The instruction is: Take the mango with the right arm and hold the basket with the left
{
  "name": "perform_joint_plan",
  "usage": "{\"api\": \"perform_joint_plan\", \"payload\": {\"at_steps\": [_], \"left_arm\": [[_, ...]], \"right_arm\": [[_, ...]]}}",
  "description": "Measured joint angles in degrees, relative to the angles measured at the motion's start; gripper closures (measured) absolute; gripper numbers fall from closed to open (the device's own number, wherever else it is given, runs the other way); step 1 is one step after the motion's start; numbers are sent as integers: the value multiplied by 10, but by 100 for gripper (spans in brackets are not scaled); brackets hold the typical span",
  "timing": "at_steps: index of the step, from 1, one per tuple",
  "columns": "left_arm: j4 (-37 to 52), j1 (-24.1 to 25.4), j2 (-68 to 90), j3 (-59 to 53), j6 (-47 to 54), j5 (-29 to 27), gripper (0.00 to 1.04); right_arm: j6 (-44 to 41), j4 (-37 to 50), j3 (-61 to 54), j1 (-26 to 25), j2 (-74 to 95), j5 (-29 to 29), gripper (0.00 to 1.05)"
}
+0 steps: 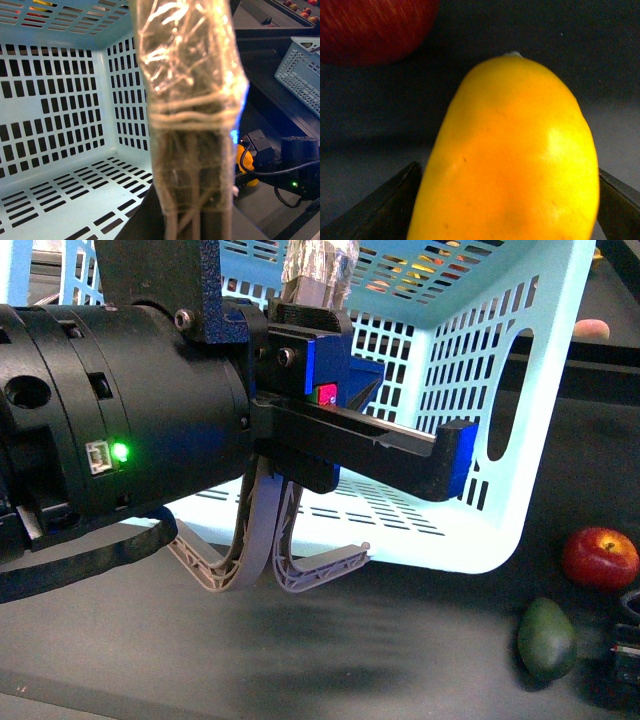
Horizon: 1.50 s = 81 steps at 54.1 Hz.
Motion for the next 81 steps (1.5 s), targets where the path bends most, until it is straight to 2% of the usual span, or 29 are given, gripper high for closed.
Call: {"api": "perform_joint_plan", "payload": {"at_steps": [4,15,20,38,57,72,81], "left_arm": [[0,0,0,0,0,0,98],[0,0,0,0,1,0,98],[0,0,0,0,2,0,98],[0,0,0,0,2,0,98],[0,0,0,0,2,3,98],[0,0,0,0,2,1,98],[0,0,0,0,2,0,98]], "right_arm": [[4,-2,11,1,4,0,13],[6,-8,34,-2,13,-4,39],[7,-7,34,-3,14,-7,45],[30,-7,-6,-10,-27,-41,46],[62,-16,-127,-13,-210,-129,46],[123,-99,-224,22,-429,-202,46],[193,-180,-254,69,-592,-224,46]]}}
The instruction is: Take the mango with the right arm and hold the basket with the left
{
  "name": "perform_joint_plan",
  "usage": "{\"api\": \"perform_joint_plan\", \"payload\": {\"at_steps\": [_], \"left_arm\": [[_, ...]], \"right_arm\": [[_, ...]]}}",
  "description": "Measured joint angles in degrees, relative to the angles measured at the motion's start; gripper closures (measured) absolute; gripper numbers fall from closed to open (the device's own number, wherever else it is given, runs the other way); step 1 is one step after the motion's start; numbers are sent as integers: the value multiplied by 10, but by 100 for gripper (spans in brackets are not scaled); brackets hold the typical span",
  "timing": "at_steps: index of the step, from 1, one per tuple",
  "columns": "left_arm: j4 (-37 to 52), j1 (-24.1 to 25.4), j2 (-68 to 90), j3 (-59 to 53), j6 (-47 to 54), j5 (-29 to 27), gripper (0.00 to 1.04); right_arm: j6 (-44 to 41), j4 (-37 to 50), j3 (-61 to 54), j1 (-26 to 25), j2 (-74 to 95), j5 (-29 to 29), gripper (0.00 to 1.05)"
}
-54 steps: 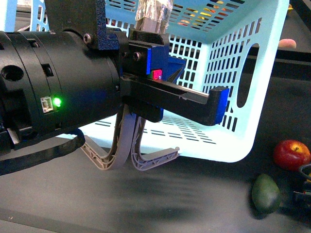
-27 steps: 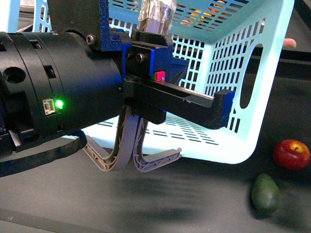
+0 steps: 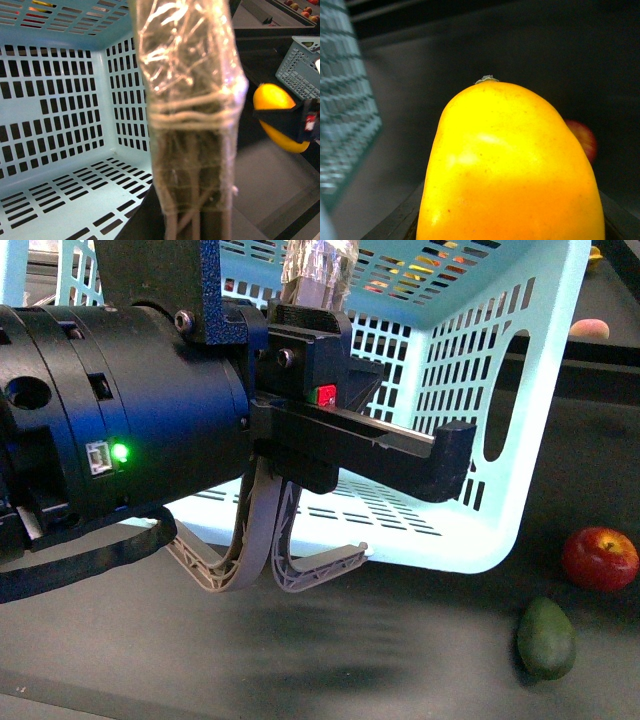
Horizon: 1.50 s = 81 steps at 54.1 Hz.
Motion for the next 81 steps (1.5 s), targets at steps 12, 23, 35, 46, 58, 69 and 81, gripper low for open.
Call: {"api": "perform_joint_plan", "payload": {"at_steps": [12,23,35,46,58,69,81], "left_arm": [[0,0,0,0,0,0,98],[0,1,0,0,-2,0,98],[0,0,0,0,2,0,98],[0,0,0,0,3,1,98],[0,0,0,0,3,0,98],[-2,0,1,-1,1,4,98],[-3,0,2,-2,1,-2,98]], "right_arm": [[82,-110,0,110,-221,11,46],[123,-130,122,317,-174,143,46],[124,-126,158,336,-94,155,46],[126,-116,181,345,-65,165,47],[128,-89,185,346,-56,179,25],[129,-64,171,330,-70,184,8],[127,-57,122,295,-146,198,8]]}}
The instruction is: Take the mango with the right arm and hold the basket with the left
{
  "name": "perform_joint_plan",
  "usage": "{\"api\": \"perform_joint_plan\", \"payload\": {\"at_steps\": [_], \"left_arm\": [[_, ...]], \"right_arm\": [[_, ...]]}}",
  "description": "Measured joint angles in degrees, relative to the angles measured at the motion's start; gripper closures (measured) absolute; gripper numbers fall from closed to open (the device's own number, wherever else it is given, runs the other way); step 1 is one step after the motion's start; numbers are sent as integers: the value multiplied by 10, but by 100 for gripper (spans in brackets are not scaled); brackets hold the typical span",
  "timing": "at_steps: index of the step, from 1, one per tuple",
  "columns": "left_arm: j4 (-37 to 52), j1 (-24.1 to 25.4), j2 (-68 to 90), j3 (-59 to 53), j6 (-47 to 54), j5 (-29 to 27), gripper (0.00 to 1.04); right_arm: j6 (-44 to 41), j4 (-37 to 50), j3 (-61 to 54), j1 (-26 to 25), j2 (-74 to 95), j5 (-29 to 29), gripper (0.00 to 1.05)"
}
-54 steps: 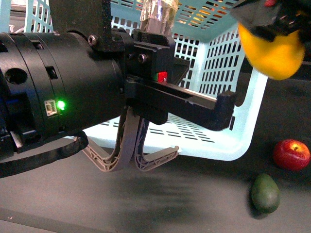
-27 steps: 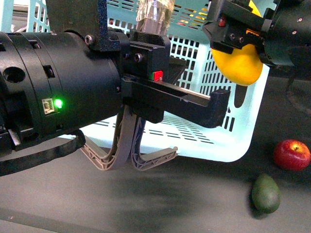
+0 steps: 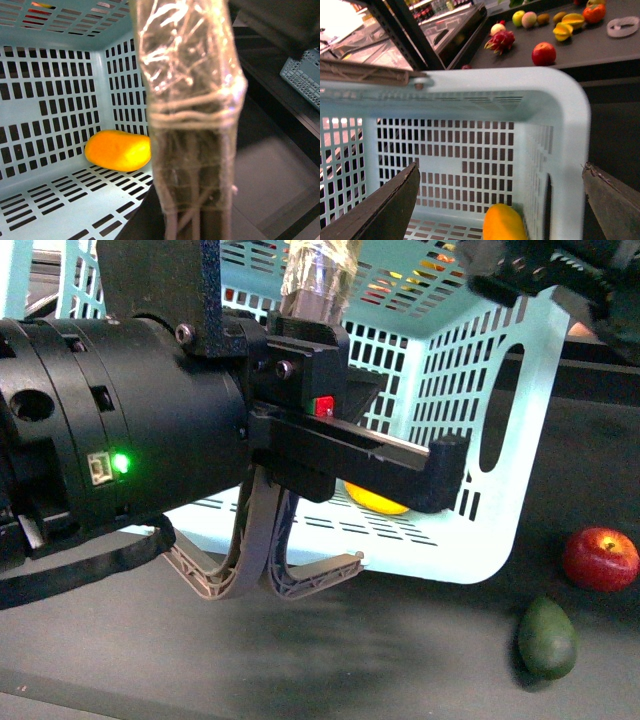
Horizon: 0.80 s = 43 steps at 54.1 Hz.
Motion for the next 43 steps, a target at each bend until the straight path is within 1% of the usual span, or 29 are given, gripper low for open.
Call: {"api": "perform_joint_plan", "payload": {"at_steps": [7,22,25,29,32,39,43], "left_arm": [[0,0,0,0,0,0,98],[0,0,0,0,-1,2,98],[0,0,0,0,-1,3,98],[0,0,0,0,-1,3,98],[0,0,0,0,-1,2,98],[0,0,0,0,-1,2,98],[0,0,0,0,-1,2,98]], "right_arm": [[-1,-8,-42,-27,-69,4,8],[2,-100,-160,-99,-289,6,8],[8,-150,-193,-124,-369,9,8],[15,-208,-220,-136,-444,19,8],[18,-243,-233,-138,-488,28,8],[36,-368,-268,-139,-651,71,8],[48,-436,-276,-136,-732,76,8]]}}
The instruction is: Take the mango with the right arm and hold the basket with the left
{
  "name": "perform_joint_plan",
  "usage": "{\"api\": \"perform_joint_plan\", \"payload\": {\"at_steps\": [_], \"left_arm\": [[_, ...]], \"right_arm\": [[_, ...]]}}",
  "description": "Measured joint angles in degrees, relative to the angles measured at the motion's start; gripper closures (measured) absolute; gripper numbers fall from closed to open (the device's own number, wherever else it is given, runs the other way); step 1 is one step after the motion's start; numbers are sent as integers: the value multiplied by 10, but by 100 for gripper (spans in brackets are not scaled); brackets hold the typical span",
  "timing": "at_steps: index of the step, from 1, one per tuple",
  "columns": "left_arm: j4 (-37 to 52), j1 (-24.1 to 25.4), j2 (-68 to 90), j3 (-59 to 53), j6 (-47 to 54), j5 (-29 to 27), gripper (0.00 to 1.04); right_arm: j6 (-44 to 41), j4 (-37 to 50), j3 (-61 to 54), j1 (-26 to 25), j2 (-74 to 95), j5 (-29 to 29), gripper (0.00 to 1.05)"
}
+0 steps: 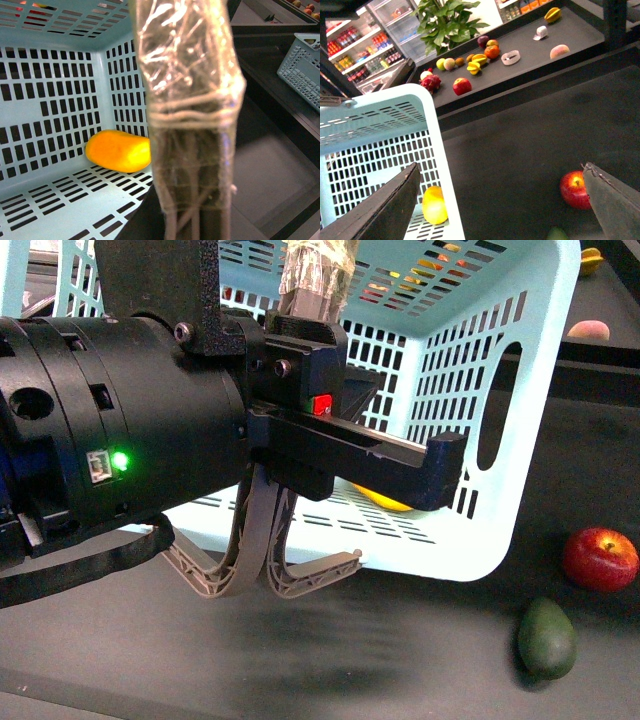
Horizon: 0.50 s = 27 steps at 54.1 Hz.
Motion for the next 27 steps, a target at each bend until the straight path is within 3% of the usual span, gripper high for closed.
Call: {"api": "perform_joint_plan", "payload": {"at_steps": [19,27], "left_arm": [[0,0,0,0,0,0,98],[0,0,0,0,2,0,98]], "right_arm": [[5,-21,-4,0,-53,-5,9],[-152,-27,-39,-7,-146,-48,30]]}}
